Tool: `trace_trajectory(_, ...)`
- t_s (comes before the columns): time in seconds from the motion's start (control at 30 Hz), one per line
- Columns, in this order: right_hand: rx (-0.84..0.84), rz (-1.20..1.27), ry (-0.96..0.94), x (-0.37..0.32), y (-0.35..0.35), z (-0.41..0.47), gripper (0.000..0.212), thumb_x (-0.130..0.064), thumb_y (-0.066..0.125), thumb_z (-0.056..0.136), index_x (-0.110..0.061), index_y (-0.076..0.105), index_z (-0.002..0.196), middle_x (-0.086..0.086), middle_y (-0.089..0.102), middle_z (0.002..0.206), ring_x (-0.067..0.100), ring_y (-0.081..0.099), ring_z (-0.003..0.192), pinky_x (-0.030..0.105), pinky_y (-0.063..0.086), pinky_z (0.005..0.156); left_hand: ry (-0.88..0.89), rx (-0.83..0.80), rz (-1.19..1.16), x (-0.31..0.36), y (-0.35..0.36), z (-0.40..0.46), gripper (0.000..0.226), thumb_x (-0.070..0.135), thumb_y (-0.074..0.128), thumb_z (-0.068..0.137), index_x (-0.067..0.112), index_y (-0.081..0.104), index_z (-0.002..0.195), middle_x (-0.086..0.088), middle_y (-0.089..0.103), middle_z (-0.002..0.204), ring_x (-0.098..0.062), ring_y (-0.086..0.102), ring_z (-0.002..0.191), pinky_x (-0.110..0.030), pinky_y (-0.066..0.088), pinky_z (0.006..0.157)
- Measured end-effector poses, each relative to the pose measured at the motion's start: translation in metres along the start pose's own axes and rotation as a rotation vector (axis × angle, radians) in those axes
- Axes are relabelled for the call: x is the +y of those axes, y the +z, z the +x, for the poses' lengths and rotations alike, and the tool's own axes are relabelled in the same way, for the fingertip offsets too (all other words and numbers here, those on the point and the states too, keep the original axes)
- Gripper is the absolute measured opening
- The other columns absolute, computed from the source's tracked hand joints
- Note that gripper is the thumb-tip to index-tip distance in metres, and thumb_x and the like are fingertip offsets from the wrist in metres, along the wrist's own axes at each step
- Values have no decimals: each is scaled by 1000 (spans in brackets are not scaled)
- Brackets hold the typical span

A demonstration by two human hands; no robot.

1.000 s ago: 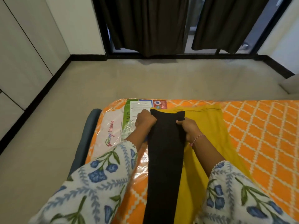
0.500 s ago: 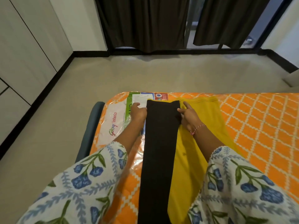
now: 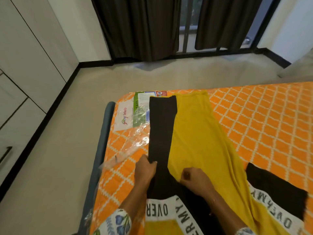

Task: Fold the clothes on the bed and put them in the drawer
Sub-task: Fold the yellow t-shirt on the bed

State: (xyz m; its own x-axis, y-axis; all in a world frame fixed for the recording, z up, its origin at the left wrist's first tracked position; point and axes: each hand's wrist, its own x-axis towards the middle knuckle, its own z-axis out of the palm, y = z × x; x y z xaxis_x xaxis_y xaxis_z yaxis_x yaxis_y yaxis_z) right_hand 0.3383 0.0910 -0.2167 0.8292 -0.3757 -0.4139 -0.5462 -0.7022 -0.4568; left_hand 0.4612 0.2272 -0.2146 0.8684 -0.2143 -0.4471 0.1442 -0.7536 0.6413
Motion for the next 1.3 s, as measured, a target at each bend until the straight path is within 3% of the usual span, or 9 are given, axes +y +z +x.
trace_trajectory(0.27, -31, 13, -108, 12, 4, -34, 15, -34, 59, 91, -19, 54, 92, 4, 61, 84, 21, 57, 81, 32, 34, 66, -93, 24, 40, -25, 4, -39, 20, 22, 54, 92, 3, 61, 98, -20, 64, 101, -30, 62, 87, -30, 42, 64)
trace_trajectory(0.37, 90, 159, -151, 21, 0, -48, 29, -24, 62, 89, -25, 46, 65, -4, 50, 66, 10, 48, 64, 29, 36, 63, -107, 81, -31, -31, 4, -50, 10, 16, 53, 92, 8, 58, 88, -16, 64, 94, -24, 57, 77, -27, 38, 60)
trace_trajectory(0.5, 306, 334, -87, 42, 12, -82, 34, -20, 64, 89, -20, 42, 62, -1, 43, 55, 11, 43, 53, 31, 26, 55, -90, 134, -86, -35, 7, -60, 8, 14, 55, 92, 9, 58, 87, -12, 63, 93, -22, 56, 78, -29, 43, 65)
trace_trajectory(0.73, -71, 453, 176, 47, 1, -98, 40, -34, 74, 79, -16, 48, 56, -4, 44, 51, 6, 41, 45, 18, 27, 45, -112, -52, 27, -39, 5, -98, 49, 42, 63, 87, -3, 59, 105, -17, 62, 84, -35, 63, 95, -32, 41, 55)
trace_trajectory(0.83, -153, 461, 137, 48, -9, -110, 8, -16, 72, 80, -9, 67, 80, 1, 63, 74, 10, 55, 65, 17, 38, 52, -77, -110, 127, -61, 11, -122, 29, 23, 64, 87, -1, 61, 103, -23, 65, 106, -35, 63, 99, -40, 49, 65)
trace_trajectory(0.97, -41, 895, 170, 50, -11, -120, 41, -17, 69, 85, -1, 60, 122, 14, 65, 118, 21, 64, 92, 23, 50, 67, 0, 45, -31, -74, 13, -151, 30, 28, 49, 97, 3, 59, 110, -17, 63, 112, -33, 59, 100, -35, 45, 74)
trace_trajectory(1.03, -135, 680, 275, 56, -7, -126, 58, -27, 74, 80, 3, 53, 125, 12, 59, 125, 27, 58, 104, 30, 45, 70, -27, 54, 25, -81, 15, -167, 40, 40, 50, 95, 4, 58, 108, -17, 62, 111, -33, 59, 100, -34, 44, 75)
trace_trajectory(1.13, -61, 420, 267, 62, 2, -129, 47, -25, 72, 83, 4, 57, 117, 18, 60, 120, 25, 53, 94, 30, 38, 69, -57, 3, 218, -92, 19, -187, 39, 36, 51, 94, 4, 54, 117, -16, 58, 121, -35, 55, 110, -36, 45, 85)
trace_trajectory(1.3, 177, 556, 86, 63, 12, -141, 34, -17, 60, 92, -2, 59, 123, 18, 62, 122, 33, 59, 110, 38, 48, 88, -21, 175, 189, -98, 32, -212, 28, 21, 36, 102, 4, 39, 124, -21, 57, 118, -38, 56, 106, -42, 45, 81)
